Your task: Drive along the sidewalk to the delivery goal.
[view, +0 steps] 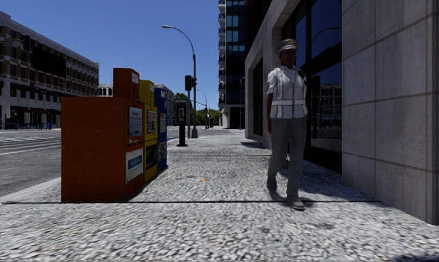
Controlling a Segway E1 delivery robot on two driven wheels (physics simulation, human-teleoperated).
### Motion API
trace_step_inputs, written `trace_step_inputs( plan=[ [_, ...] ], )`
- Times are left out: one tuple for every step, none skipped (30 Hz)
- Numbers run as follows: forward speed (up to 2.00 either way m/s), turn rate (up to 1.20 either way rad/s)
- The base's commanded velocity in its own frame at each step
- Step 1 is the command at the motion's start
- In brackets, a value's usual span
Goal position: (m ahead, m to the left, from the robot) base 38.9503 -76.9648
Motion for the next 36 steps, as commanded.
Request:
trace_step_inputs(
  plan=[
    [2.0,0.0],
    [2.0,0.0],
    [2.0,0.0],
    [2.0,0.0],
    [2.0,0.0],
    [2.0,0.0],
    [2.0,0.0],
    [2.0,0.0],
    [2.0,0.0],
    [2.0,0.0],
    [2.0,0.0],
    [2.0,0.0],
    [2.0,0.0],
    [2.0,0.0],
    [2.0,0.0],
    [2.0,0.0],
    [2.0,0.0],
    [2.0,0.0],
    [2.0,0.0],
    [2.0,0.0],
    [2.0,0.0],
    [2.0,0.0],
    [2.0,0.0],
    [2.0,0.0],
    [2.0,0.0],
    [2.0,0.0],
    [2.0,0.0],
    [2.0,0.0],
    [2.0,0.0],
    [2.0,0.0],
    [2.0,0.0],
    [2.0,0.0],
    [2.0,0.0],
    [2.0,0.0],
    [2.0,0.0],
    [2.0,0.0]
  ],
)
